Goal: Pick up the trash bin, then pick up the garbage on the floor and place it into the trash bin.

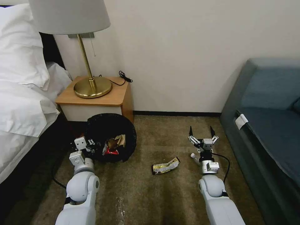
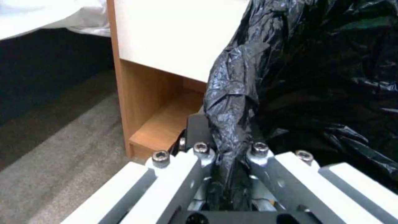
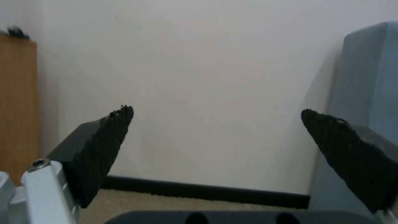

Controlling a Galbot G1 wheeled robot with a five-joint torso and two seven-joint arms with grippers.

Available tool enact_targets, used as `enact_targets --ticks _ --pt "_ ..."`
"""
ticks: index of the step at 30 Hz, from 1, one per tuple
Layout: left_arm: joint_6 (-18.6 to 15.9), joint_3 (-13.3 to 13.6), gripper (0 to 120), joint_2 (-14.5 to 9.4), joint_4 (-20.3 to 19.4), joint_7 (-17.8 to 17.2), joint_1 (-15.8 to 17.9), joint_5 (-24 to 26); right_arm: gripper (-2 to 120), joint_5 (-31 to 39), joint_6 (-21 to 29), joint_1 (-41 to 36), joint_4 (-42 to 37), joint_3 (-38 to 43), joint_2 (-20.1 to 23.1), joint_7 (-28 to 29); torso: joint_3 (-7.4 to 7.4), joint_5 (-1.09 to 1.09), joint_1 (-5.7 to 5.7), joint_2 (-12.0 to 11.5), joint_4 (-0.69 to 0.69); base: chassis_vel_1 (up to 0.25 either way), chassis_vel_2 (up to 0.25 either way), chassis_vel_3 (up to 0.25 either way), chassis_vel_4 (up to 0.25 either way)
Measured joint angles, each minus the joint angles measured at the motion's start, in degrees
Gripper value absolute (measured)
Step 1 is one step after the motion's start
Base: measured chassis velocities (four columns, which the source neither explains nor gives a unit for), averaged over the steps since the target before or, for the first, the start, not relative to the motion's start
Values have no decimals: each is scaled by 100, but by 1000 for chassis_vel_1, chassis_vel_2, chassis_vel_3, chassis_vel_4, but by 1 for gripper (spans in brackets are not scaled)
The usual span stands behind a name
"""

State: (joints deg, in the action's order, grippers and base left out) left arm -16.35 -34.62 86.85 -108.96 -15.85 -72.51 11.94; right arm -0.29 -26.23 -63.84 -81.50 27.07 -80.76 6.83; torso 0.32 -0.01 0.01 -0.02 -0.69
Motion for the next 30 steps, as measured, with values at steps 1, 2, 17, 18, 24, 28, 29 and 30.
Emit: enact_targets --ticks 1,2,17,18,24,28,29,30 --pt "0 2 2 0 20 2 -1 1 100 -21 71 47 44 -48 58 24 0 0 0 -1 1 0 0 0 0" --pt "0 2 2 0 20 2 -1 1 100 -21 71 47 44 -48 58 24 0 0 0 -1 1 0 0 0 0" --pt "2 5 2 -31 243 36 150 38 100 603 1061 738 698 -642 1354 -1270 0 2 0 -1 1 0 0 0 0" --pt "2 5 2 -31 243 36 150 38 100 603 1061 738 698 -642 1354 -1270 0 2 0 -1 1 0 0 0 0" --pt "2 8 2 -17 246 49 114 40 100 1071 1173 1185 1428 -1106 2052 -2289 0 0 0 0 -1 0 0 0 0" --pt "14 -23 2 -16 271 56 87 41 100 1151 1180 1550 1981 -1358 2185 -2818 1 1 0 0 0 0 0 0 0" --pt "26 -39 2 -16 296 65 69 44 100 1149 1174 1743 2239 -1464 2211 -3019 0 1 0 0 0 0 0 0 0" --pt "26 -39 2 -16 296 65 69 44 100 1149 1174 1743 2239 -1464 2211 -3019 0 1 0 0 0 0 0 0 0"
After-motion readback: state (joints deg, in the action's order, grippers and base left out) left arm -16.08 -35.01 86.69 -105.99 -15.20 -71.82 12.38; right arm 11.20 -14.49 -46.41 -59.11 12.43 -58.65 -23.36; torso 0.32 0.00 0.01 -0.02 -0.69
